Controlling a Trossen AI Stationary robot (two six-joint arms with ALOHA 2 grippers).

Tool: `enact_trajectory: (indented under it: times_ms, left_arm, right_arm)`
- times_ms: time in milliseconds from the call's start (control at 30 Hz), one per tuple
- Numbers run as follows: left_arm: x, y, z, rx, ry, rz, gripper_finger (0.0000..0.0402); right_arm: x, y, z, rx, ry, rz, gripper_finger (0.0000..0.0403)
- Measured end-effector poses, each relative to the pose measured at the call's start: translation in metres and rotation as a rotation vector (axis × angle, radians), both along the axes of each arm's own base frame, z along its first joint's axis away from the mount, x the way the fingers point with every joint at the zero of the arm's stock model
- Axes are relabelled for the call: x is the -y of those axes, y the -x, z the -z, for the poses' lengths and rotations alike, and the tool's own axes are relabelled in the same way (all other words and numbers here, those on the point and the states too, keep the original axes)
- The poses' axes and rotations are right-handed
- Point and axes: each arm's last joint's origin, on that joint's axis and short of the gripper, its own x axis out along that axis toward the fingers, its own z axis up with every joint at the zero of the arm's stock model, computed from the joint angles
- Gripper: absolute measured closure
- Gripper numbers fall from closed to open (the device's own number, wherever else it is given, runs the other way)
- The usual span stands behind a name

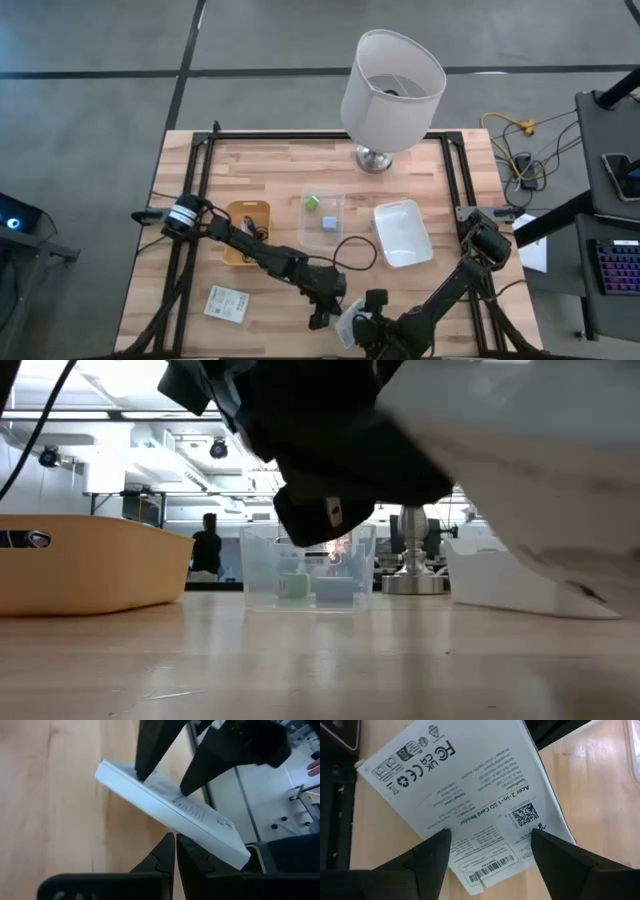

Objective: Pick and place items into bin
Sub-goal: Put the white card reader box into the white bin

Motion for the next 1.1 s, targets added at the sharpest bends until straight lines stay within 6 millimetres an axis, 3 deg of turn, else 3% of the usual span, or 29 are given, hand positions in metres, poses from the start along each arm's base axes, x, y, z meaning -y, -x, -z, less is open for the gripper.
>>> enact_trajectory:
  times_ms: [333, 467, 600, 800, 933, 1100]
  left_arm:
    - [0.006, -0.013, -0.031, 0.209, 0.083, -0.004, 0.0398]
    - [0.005, -0.013, -0.030, 0.210, 0.072, -0.019, 0.0398]
    - [0.000, -0.006, -0.013, 0.088, -0.020, -0.032, 0.0398]
    - [0.007, 0.022, -0.008, -0.097, -0.241, -0.046, 0.0398]
    - [0.017, 0.044, -0.015, -0.162, -0.334, -0.034, 0.0398]
    - [0.030, 0.070, -0.005, -0.259, -0.408, -0.076, 0.0398]
  right_arm:
    - [0.003, -0.008, -0.026, 0.044, 0.109, 0.038, 0.0140]
    - [0.000, -0.008, -0.036, 0.027, 0.096, 0.029, 0.0140]
    - [0.007, -0.005, -0.042, -0.008, 0.118, 0.089, 0.0140]
    - [0.004, 0.000, -0.042, -0.042, 0.011, 0.182, 0.0141]
    - [0.004, -0.007, -0.038, 0.008, -0.049, 0.214, 0.0141]
    - [0.005, -0.019, -0.036, 0.066, -0.119, 0.233, 0.0148]
